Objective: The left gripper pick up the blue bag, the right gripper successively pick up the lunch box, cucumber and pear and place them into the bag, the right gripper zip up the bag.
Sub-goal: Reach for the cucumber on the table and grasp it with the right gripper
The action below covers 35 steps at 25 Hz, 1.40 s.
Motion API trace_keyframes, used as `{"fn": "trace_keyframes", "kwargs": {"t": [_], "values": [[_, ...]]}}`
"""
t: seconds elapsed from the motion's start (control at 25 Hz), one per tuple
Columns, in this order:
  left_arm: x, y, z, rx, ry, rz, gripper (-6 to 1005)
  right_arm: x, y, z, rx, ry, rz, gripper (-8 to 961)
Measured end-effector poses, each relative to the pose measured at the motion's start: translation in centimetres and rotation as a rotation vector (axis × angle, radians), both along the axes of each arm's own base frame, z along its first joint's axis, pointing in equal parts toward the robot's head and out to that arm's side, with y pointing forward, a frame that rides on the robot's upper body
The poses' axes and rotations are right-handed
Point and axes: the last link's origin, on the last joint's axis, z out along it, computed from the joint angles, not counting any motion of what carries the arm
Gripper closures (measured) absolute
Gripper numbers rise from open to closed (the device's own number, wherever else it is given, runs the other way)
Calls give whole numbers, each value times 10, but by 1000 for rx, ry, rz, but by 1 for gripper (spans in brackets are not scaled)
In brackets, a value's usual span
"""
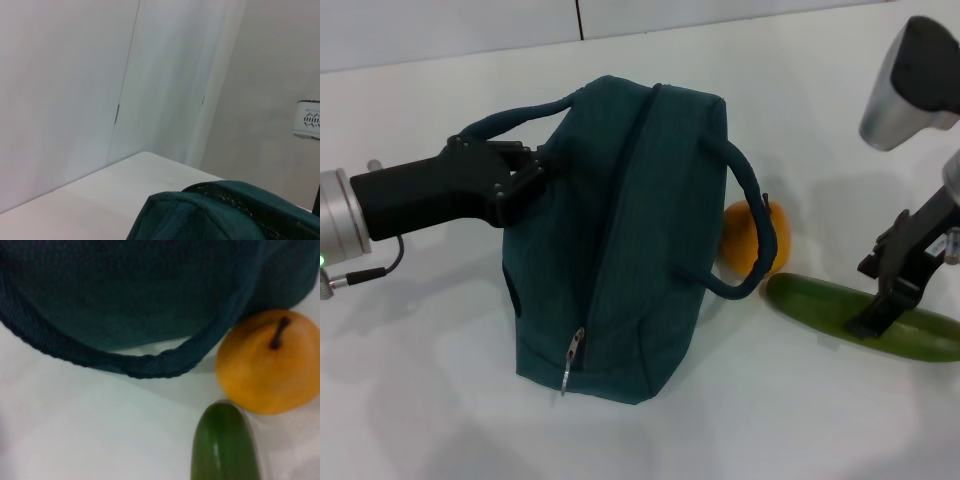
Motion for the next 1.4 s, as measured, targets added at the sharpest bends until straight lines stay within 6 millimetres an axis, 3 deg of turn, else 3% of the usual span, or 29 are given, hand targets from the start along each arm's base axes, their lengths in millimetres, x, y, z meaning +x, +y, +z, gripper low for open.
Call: {"fn": "trace_keyframes", "kwargs": {"t": [0.52,1.12,1.24,1.4], "values": [[-2,-1,1,4,-1,7,947,-3,-2,-25,-28,-57,61,89],[-5,-2,1,14,-6,14,947,-5,-1,-29,-17,-64,39,100],[-4,-1,1,16,-7,9,947,-5,-1,-29,-16,-64,39,266],[-3,-1,1,15,-9,6,947,-7,-1,-26,-14,-47,32,318]]}}
